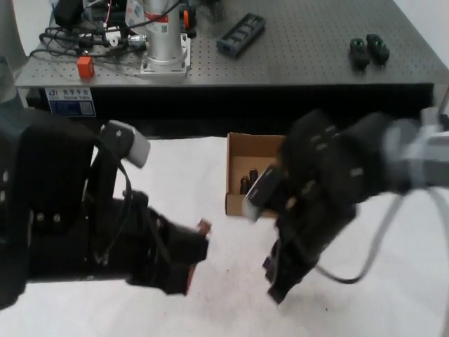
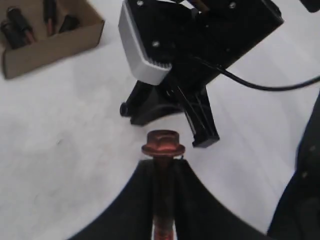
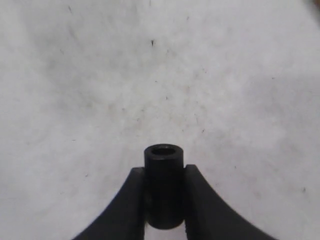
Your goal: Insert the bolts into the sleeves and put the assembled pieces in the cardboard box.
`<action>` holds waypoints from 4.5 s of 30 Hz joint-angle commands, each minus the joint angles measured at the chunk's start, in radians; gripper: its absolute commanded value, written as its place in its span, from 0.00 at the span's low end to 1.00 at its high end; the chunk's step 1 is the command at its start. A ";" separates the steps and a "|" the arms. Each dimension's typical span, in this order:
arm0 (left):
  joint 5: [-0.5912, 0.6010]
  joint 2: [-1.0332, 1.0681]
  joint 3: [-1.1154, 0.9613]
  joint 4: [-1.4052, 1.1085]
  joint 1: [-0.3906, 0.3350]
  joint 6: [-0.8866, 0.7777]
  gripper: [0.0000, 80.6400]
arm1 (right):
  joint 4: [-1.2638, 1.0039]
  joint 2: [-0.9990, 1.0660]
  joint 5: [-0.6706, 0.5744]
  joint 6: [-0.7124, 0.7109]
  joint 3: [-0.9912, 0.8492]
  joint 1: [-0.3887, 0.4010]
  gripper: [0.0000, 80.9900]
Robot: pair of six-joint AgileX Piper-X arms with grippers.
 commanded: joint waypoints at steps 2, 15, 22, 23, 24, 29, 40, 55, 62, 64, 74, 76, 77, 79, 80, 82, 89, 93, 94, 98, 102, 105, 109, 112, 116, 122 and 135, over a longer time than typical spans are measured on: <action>0.140 0.009 0.091 -0.472 0.002 -0.251 0.01 | -0.107 -0.359 -0.329 0.235 0.216 -0.137 0.04; 0.170 0.301 0.137 -1.130 0.002 -0.707 0.01 | -0.692 -0.709 -0.696 0.727 0.629 -0.021 0.04; 0.189 0.347 0.135 -1.166 0.002 -0.731 0.01 | -1.013 -0.622 -0.693 0.894 0.627 -0.013 0.04; 0.190 0.347 0.135 -1.166 0.002 -0.731 0.01 | -1.042 -0.604 -0.693 0.913 0.624 -0.013 0.04; 0.190 0.347 0.135 -1.166 0.002 -0.731 0.01 | -1.060 -0.587 -0.693 0.925 0.623 -0.013 0.04; 0.222 0.347 0.135 -1.166 0.002 -0.731 0.01 | -1.116 -0.537 -0.697 0.945 0.620 -0.013 0.04; 0.231 0.347 0.135 -1.166 0.002 -0.713 0.01 | -1.182 -0.537 -0.660 0.958 0.616 -0.013 0.04; 0.265 0.347 0.135 -1.164 0.002 -0.567 0.23 | -1.286 -0.537 -0.547 0.986 0.616 -0.039 0.04; 0.092 0.347 0.135 -1.157 0.002 -0.573 0.52 | -1.238 -0.527 -0.401 0.917 0.588 -0.180 0.04; 0.070 0.345 0.137 -1.157 0.002 -0.573 0.37 | -1.126 -0.491 -0.402 0.851 0.519 -0.225 0.04; -0.208 0.117 0.302 -1.054 0.002 -0.461 0.01 | -0.629 -0.036 -0.096 0.558 -0.016 -0.270 0.04; -0.284 0.025 0.340 -0.941 0.002 -0.458 0.01 | -0.570 0.073 -0.080 0.558 -0.124 -0.268 0.04; -0.317 -0.025 0.353 -0.866 0.002 -0.440 0.01 | -0.550 0.114 -0.067 0.555 -0.162 -0.268 0.04; -0.368 -0.119 0.360 -0.701 0.002 -0.379 0.01 | -0.516 0.202 -0.064 0.557 -0.246 -0.268 0.04; -0.411 -0.172 0.360 -0.604 0.002 -0.345 0.01 | -0.503 0.233 -0.058 0.560 -0.274 -0.265 0.04; -0.507 -0.263 0.360 -0.458 0.002 -0.313 0.01 | -0.470 0.298 -0.045 0.589 -0.331 -0.262 0.03; -0.677 -0.514 0.360 -0.061 0.002 -0.276 0.01 | -0.408 0.351 -0.054 0.606 -0.375 -0.254 0.12; -0.749 -0.583 0.360 0.106 0.002 -0.275 0.01 | -0.391 0.307 -0.075 0.630 -0.368 -0.258 0.44; -0.766 -0.594 0.360 0.131 0.002 -0.275 0.01 | -0.390 0.283 -0.082 0.630 -0.360 -0.259 0.45; -0.820 -0.642 0.360 0.202 0.002 -0.275 0.01 | -0.420 0.105 -0.104 0.618 -0.236 -0.259 0.36; -0.853 -0.677 0.360 0.258 0.002 -0.275 0.01 | -0.539 -0.162 -0.106 0.611 0.037 -0.259 0.25; -0.870 -0.699 0.362 0.304 0.002 -0.275 0.01 | -0.637 -0.436 -0.106 0.611 0.304 -0.257 0.17; -0.870 -0.734 0.383 0.276 0.002 -0.307 0.01 | -0.656 -0.790 -0.106 0.611 0.586 -0.254 0.08; -0.870 -0.744 0.384 0.265 0.002 -0.306 0.01 | -0.637 -1.015 -0.110 0.614 0.746 -0.254 0.05; -0.870 -0.744 0.384 0.264 0.002 -0.306 0.01 | -0.637 -1.228 -0.110 0.611 0.898 -0.254 0.05; -0.826 -0.744 0.397 0.312 0.002 -0.306 0.01 | -0.637 -1.361 -0.110 0.614 1.026 -0.254 0.05; -0.714 -0.744 0.603 0.002 0.002 -0.305 0.01 | -0.551 -1.358 0.044 0.626 1.049 -0.254 0.05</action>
